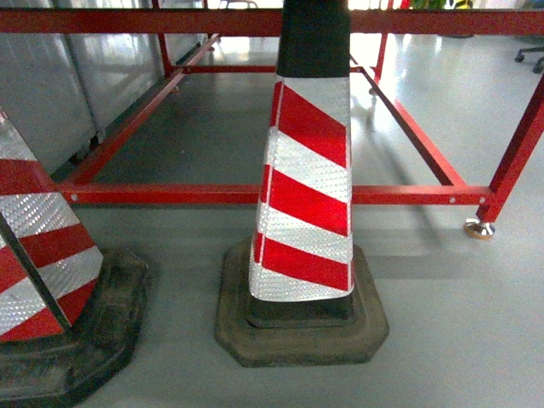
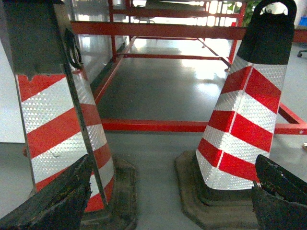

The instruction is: Place box next to blue box on left shelf

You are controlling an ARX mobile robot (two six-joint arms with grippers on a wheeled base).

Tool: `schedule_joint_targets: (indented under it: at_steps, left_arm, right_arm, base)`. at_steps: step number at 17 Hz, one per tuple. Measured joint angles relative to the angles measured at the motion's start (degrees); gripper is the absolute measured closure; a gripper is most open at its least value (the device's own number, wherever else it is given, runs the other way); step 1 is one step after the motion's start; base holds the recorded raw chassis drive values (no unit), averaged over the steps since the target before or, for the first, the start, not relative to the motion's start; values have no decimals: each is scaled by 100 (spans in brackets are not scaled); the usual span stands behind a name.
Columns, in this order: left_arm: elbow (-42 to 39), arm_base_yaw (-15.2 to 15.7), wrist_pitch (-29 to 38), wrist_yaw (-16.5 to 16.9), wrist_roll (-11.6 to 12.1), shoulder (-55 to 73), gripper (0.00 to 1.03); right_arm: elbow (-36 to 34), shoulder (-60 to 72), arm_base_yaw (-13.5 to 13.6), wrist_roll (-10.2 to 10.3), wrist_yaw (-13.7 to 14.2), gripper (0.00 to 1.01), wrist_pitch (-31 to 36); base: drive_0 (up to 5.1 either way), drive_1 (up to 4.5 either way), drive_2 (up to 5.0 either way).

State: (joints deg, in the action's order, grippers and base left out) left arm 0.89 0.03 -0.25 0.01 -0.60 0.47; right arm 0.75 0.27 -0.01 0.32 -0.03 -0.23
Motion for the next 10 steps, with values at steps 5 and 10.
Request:
schedule_joint_targets:
  at_steps: [5,10]
  left_arm:
    - [0,0,-20,-2,0,0,5]
    - [0,0,-15,0,0,0,5]
  right_arm:
    - [0,0,0,0,0,3,-17]
    - [0,0,0,0,0,3,-22]
  base:
    - [0,0,0]
    - [0,0,0]
